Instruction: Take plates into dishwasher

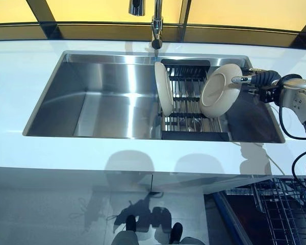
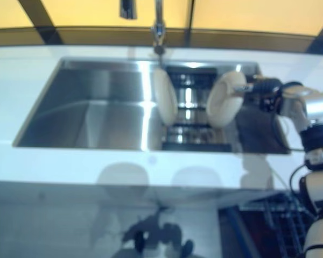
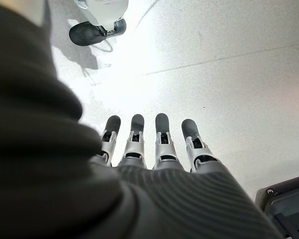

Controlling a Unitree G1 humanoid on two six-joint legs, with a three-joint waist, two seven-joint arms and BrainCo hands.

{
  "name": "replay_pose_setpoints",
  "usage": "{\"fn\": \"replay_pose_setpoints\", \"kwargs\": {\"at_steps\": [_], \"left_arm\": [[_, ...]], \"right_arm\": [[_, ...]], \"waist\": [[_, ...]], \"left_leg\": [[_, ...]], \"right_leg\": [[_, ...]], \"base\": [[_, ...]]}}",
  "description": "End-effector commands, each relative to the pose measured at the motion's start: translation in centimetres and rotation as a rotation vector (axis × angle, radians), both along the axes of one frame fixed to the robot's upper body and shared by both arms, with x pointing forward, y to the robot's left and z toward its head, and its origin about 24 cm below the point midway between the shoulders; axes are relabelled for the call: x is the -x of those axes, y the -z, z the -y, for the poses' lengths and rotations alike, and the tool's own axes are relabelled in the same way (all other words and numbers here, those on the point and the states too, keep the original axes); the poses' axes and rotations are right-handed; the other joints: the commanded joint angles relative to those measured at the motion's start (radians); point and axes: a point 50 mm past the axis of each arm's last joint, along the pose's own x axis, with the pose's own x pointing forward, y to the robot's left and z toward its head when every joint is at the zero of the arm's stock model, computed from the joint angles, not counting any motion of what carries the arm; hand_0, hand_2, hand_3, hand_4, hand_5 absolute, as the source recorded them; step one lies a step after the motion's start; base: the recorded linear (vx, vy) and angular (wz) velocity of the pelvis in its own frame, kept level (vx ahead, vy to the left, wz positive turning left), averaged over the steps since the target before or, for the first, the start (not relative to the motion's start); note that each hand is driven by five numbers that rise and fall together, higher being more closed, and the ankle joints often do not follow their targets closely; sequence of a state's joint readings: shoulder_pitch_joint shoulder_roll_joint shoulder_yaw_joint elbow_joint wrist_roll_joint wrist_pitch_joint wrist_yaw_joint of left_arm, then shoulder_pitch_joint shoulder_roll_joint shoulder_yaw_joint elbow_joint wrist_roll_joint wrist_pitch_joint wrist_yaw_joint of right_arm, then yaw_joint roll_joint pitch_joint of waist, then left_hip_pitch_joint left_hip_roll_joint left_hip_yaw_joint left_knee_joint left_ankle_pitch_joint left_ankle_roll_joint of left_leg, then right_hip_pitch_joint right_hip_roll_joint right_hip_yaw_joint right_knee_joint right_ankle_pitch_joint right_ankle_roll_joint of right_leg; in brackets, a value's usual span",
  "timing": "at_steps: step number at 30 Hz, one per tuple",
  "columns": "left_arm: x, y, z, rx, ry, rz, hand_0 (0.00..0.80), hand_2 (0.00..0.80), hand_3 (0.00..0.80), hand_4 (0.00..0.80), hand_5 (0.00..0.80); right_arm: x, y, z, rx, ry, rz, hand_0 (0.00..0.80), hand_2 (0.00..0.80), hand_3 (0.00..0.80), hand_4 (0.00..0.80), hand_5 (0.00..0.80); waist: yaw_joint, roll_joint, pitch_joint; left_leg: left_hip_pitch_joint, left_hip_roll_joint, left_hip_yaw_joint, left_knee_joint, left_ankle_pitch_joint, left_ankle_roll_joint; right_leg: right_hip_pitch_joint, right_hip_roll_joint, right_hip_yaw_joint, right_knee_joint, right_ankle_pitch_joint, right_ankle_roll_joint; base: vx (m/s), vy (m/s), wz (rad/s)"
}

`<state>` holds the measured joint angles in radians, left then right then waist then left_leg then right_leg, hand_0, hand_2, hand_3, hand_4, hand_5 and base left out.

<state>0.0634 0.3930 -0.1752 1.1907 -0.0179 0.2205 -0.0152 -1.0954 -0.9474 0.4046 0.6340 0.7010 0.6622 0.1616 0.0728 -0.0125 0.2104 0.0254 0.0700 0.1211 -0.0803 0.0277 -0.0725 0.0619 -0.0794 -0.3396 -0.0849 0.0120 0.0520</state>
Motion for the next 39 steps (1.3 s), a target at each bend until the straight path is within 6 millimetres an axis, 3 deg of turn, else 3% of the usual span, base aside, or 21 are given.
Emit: {"fn": "replay_pose_setpoints", "kwargs": {"at_steps": [1,16,23,24,26,27,39], "left_arm": [[-0.3,-0.3,-0.8,-0.025,0.022,-0.011,0.0,0.0,0.0,0.0,0.0],[-0.5,-0.2,-0.4,-0.007,0.011,0.007,0.0,0.0,0.0,0.0,0.0],[-0.7,0.0,0.2,0.014,0.004,0.019,0.0,0.0,0.0,0.0,0.0],[-0.7,0.0,0.3,0.015,0.006,0.018,0.0,0.0,0.0,0.0,0.0],[-0.5,0.1,0.3,0.016,0.008,0.015,0.0,0.0,0.0,0.0,0.0],[-0.4,0.1,0.4,0.015,0.01,0.013,0.0,0.0,0.0,0.0,0.0],[0.2,0.1,0.1,-0.017,0.041,-0.006,0.0,0.0,0.0,0.0,0.0]], "right_arm": [[0.0,-1.2,-0.7,0.011,-0.026,0.068,0.0,0.0,0.0,0.0,0.0],[-0.2,-0.6,-1.2,0.0,-0.036,0.067,0.0,0.0,0.0,0.0,0.0],[-0.5,-1.7,-1.8,0.025,-0.003,0.177,0.0,0.0,0.0,0.0,0.0],[-0.5,-2.2,-1.7,0.041,0.019,0.214,0.141,0.141,0.141,0.141,0.141],[-0.4,-3.1,-1.4,0.055,0.064,0.267,0.7,0.7,0.7,0.7,0.7],[-0.4,-3.6,-1.3,0.066,0.09,0.294,0.8,0.8,0.8,0.8,0.8],[0.4,-7.8,0.1,0.15,0.246,0.433,0.8,0.8,0.8,0.8,0.8]], "waist": [[0.034,-0.04,0.007],[0.039,-0.03,0.04],[0.045,-0.023,0.064],[0.048,-0.023,0.065],[0.053,-0.023,0.066],[0.055,-0.023,0.065],[0.066,-0.045,0.029]], "left_leg": [[-0.036,0.028,0.014,-0.007,0.026,-0.032],[-0.057,0.024,0.003,-0.007,0.031,-0.03],[-0.071,0.024,-0.006,-0.007,0.035,-0.029],[-0.071,0.023,-0.008,-0.007,0.034,-0.028],[-0.07,0.023,-0.011,-0.007,0.034,-0.028],[-0.069,0.023,-0.012,-0.007,0.033,-0.028],[-0.036,0.02,-0.011,-0.007,0.019,-0.027]], "right_leg": [[-0.032,-0.062,0.013,0.002,0.036,0.074],[-0.052,-0.066,0.011,0.01,0.04,0.074],[-0.064,-0.066,0.009,0.014,0.041,0.072],[-0.064,-0.067,0.007,0.015,0.041,0.072],[-0.062,-0.067,0.005,0.015,0.04,0.073],[-0.061,-0.067,0.004,0.016,0.039,0.073],[-0.023,-0.068,-0.006,0.008,0.035,0.075]], "base": [[0.0,0.0,0.0],[-0.002,0.003,0.01],[0.0,0.0,0.0],[0.0,0.0,0.0],[0.0,0.0,0.0],[0.0,0.0,0.0],[0.026,-0.01,0.07]]}}
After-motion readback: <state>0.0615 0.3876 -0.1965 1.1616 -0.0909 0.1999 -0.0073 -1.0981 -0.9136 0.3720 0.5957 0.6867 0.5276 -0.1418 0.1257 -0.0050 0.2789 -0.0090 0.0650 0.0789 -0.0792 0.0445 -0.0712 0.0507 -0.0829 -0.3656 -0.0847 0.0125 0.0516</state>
